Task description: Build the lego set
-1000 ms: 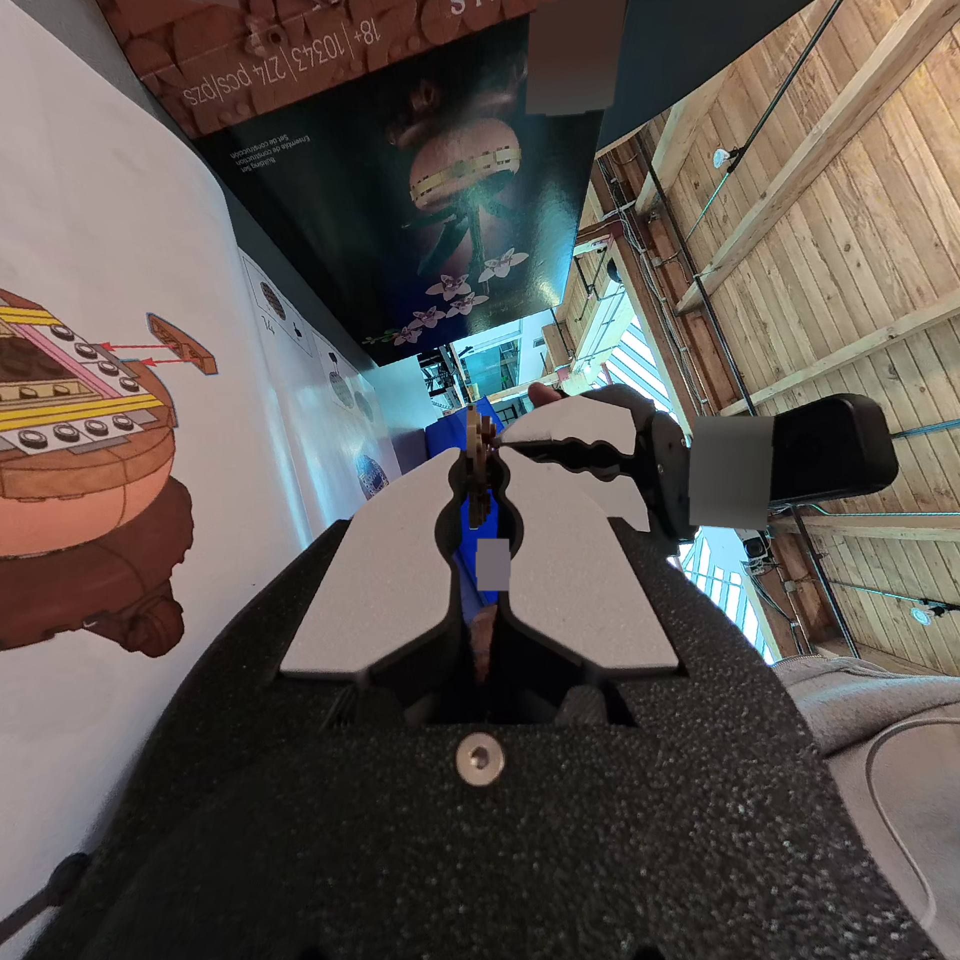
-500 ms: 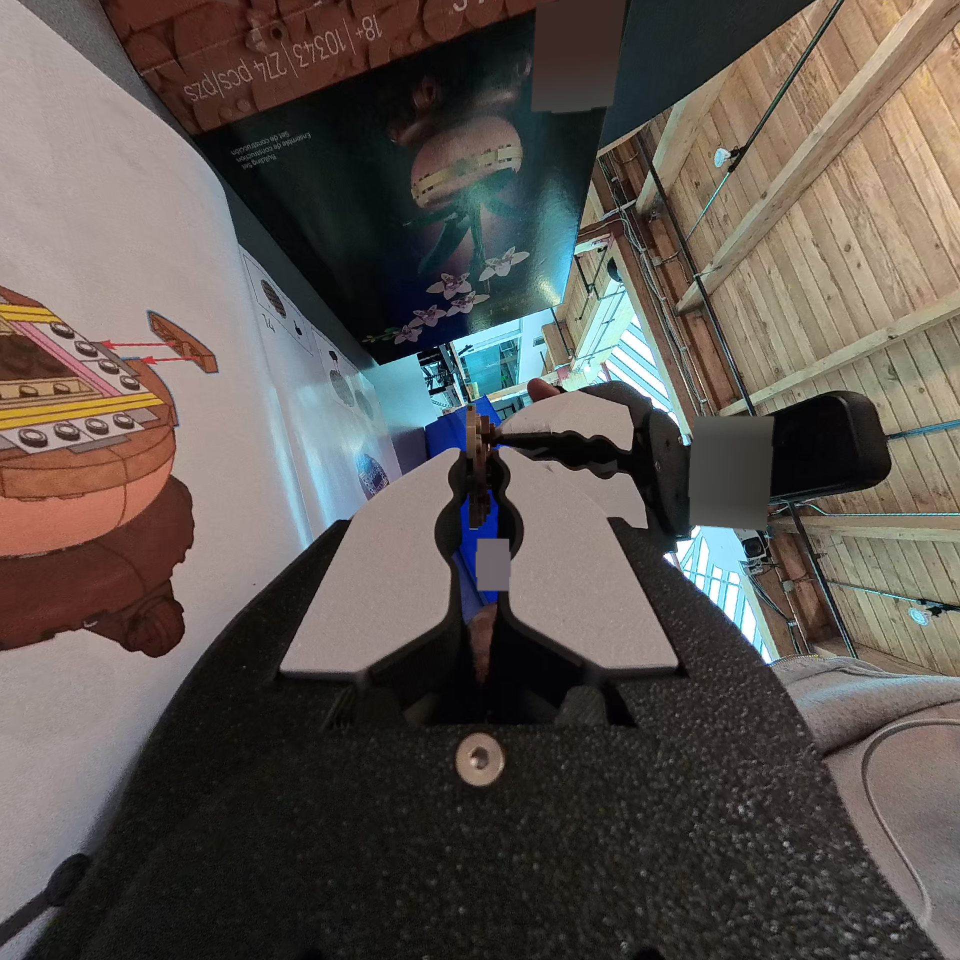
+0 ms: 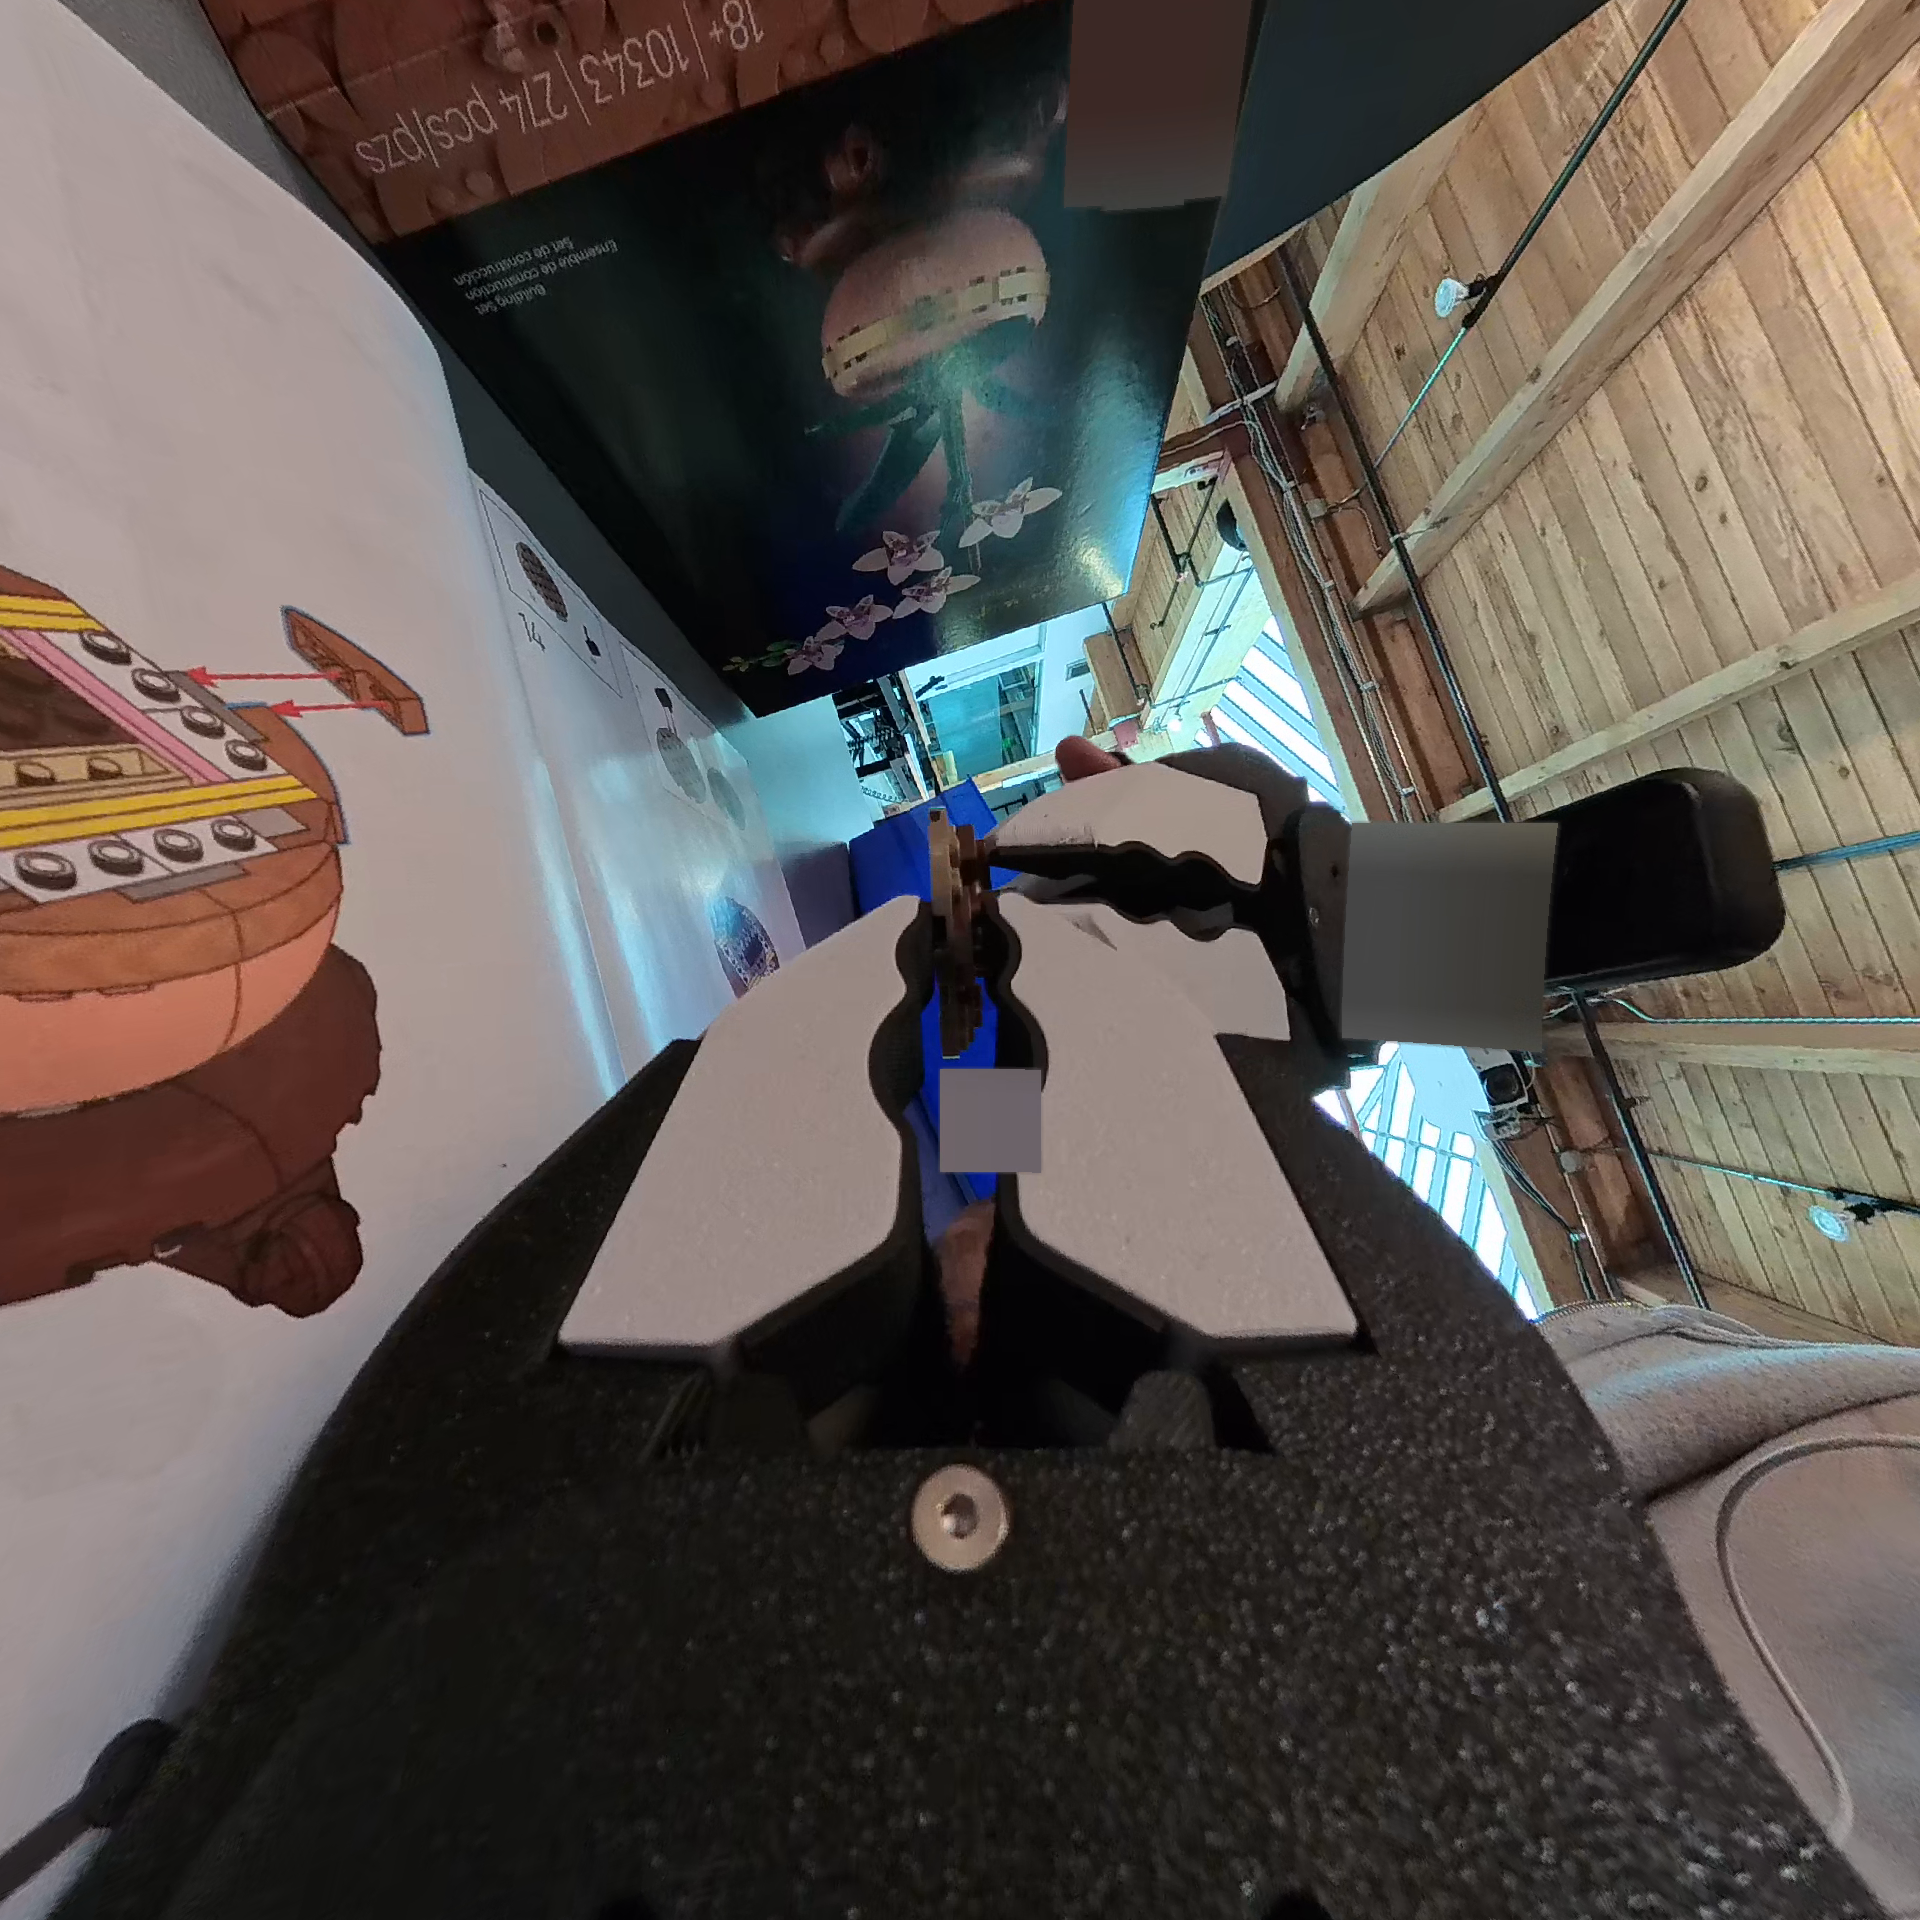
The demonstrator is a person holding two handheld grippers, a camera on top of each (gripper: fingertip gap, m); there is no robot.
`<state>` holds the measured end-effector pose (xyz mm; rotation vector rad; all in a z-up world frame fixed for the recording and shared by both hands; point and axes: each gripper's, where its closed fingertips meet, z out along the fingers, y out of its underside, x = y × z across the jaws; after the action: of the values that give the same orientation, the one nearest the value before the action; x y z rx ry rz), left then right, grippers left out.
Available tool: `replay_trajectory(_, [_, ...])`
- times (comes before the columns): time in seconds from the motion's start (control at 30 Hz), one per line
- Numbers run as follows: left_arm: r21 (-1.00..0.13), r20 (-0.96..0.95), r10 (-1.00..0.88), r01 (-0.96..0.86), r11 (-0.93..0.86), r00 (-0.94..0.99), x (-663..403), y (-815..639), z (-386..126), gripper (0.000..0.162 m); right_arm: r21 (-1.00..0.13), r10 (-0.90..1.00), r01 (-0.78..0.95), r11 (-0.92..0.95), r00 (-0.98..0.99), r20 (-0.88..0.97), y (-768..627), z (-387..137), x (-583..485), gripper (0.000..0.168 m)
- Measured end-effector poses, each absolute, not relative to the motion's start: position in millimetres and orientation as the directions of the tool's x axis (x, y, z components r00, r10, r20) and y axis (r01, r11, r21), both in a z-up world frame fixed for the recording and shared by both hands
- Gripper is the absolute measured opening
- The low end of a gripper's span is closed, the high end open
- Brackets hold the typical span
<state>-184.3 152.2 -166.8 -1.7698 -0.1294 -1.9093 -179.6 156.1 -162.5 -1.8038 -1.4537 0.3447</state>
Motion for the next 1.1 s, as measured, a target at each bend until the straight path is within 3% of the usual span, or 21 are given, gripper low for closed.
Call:
replay_trajectory(0.4, [-0.257, 0.957, -0.288, 0.401, -0.879, -0.018, -181.6, 148.8, -168.6, 0.007, -0.657, 0.935, 0.753, 0.013, 0.224, 0.275, 156.8, -166.4, -175.5, 0.007])
replay_trajectory(0.9, [-0.223, 0.965, -0.261, 0.407, -0.886, -0.038, -183.0, 150.9, -169.4, 0.007, -0.694, 0.942, 0.720, -0.012, 0.242, 0.235, 157.1, -165.0, -175.0, 0.015])
replay_trajectory(1.0, [-0.218, 0.965, -0.257, 0.408, -0.887, -0.044, -183.4, 151.1, -169.2, 0.007, -0.766, 0.947, 0.640, -0.070, 0.285, 0.151, 156.7, -153.9, -171.6, 0.024])
replay_trajectory(1.1, [-0.203, 0.967, -0.248, 0.405, -0.891, -0.062, -184.0, 151.2, -168.5, 0.007, -0.861, 0.909, 0.411, -0.299, 0.397, -0.126, 167.8, -137.9, -159.5, 0.035])
